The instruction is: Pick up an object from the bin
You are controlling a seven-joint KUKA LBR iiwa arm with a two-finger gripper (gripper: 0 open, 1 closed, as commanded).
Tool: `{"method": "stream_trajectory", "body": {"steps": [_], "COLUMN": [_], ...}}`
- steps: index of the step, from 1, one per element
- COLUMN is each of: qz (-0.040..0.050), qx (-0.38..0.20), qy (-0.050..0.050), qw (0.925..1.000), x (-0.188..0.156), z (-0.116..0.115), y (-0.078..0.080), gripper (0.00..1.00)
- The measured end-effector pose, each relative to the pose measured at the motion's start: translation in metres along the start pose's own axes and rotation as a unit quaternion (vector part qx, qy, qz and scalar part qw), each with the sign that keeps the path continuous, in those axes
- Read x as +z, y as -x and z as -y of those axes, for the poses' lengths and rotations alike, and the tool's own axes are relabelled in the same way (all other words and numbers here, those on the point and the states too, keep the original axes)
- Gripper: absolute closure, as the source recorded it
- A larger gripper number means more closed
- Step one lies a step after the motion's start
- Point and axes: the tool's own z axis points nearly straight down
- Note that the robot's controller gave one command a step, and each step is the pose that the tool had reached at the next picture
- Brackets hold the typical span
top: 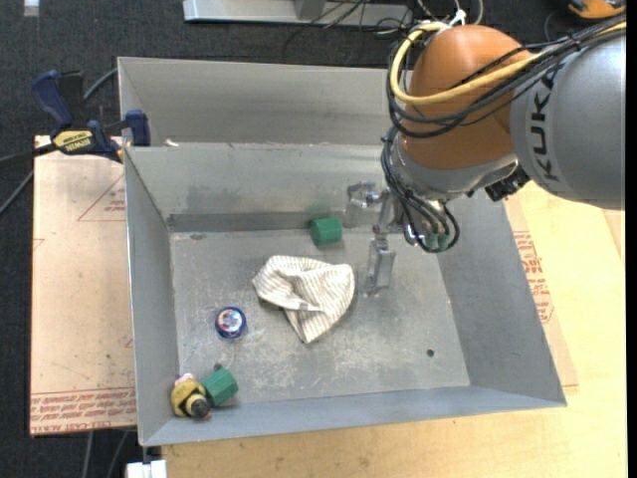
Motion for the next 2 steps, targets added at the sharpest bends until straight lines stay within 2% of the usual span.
{"method": "stream_trajectory", "body": {"steps": [1, 2], "qz": [0.0040, 0.0027], "qx": [0.001, -0.039], "qy": [0.000, 0.001], "qw": [1.0000, 0.9992], "x": [-0.005, 0.100], "z": [0.000, -0.040], "y": [0.001, -0.044], "gripper": [0.00, 0.00]}}
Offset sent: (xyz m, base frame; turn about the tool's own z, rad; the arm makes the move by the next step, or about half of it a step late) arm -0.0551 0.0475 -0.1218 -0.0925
